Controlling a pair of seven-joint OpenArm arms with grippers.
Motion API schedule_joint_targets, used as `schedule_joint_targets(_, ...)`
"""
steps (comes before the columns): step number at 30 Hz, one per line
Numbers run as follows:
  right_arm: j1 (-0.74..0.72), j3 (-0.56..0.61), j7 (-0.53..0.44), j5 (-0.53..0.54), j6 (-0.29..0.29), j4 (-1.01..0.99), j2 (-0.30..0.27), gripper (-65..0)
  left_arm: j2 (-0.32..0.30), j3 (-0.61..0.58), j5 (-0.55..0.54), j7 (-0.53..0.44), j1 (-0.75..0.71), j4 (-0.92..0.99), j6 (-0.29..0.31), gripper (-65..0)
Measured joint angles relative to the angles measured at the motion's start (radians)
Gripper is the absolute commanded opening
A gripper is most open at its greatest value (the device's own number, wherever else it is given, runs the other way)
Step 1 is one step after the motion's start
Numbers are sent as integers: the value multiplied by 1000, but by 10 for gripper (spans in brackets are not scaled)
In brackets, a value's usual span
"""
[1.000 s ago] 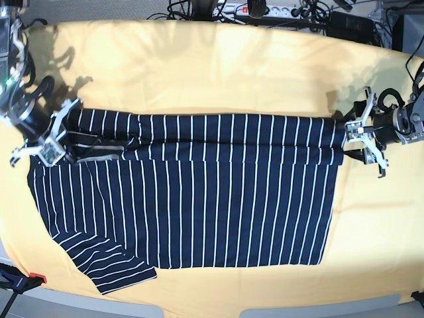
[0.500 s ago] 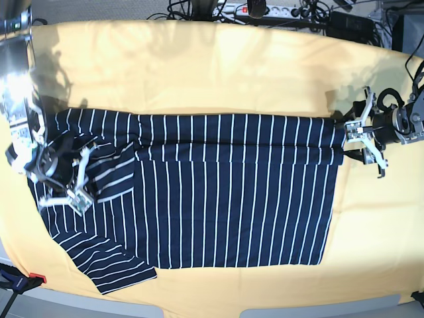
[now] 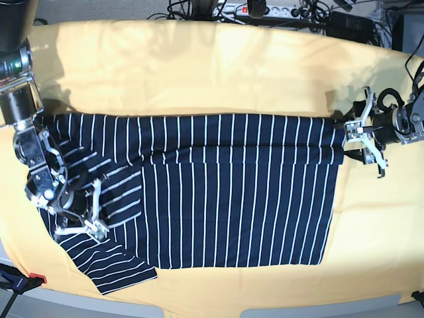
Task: Fold the T-shirt properly
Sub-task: 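Fold the sleeve inward across the body with the right gripper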
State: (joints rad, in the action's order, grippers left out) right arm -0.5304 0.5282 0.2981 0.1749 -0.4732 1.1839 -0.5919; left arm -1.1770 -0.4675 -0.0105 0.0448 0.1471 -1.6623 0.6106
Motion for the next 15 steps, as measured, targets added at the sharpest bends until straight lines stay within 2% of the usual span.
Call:
schedule_joint_targets(2, -18, 0, -1, 0, -4, -3, 24, -650, 0, 0, 0, 0, 0, 0, 0, -303)
schedule_joint_targets(3, -23, 0, -3, 0, -3, -3, 35, -618, 0, 0, 0, 0, 0, 0, 0, -303)
schedule_joint_targets(5, -30, 0, -3, 1, 8, -3, 51, -474, 0, 0, 0, 0, 0, 0, 0, -303)
schedule_joint_targets(7, -31, 0, 19, 4, 48, -3, 58, -311, 0, 0, 0, 0, 0, 0, 0, -303)
schedule_joint_targets(8, -33, 0, 42, 6, 51, -3, 57, -259, 0, 0, 0, 0, 0, 0, 0, -303)
schedule_joint_targets(10, -42, 0, 132, 7, 43, -3, 54, -233, 0, 0, 2, 4, 0, 0, 0, -303)
schedule_joint_targets(11, -53, 0, 187, 7, 24, -5, 51, -233, 0, 0, 11, 5, 6, 0, 1, -303)
schedule_joint_targets(13, -76, 0, 239, 29, -16, -6, 37, -234, 0, -3, 9, 12, 30, 0, 4, -303)
schedule_joint_targets(15, -94, 0, 286, 156, -112, 6, -3, -234, -3, -3, -9, 12, 57, 0, 25, -303)
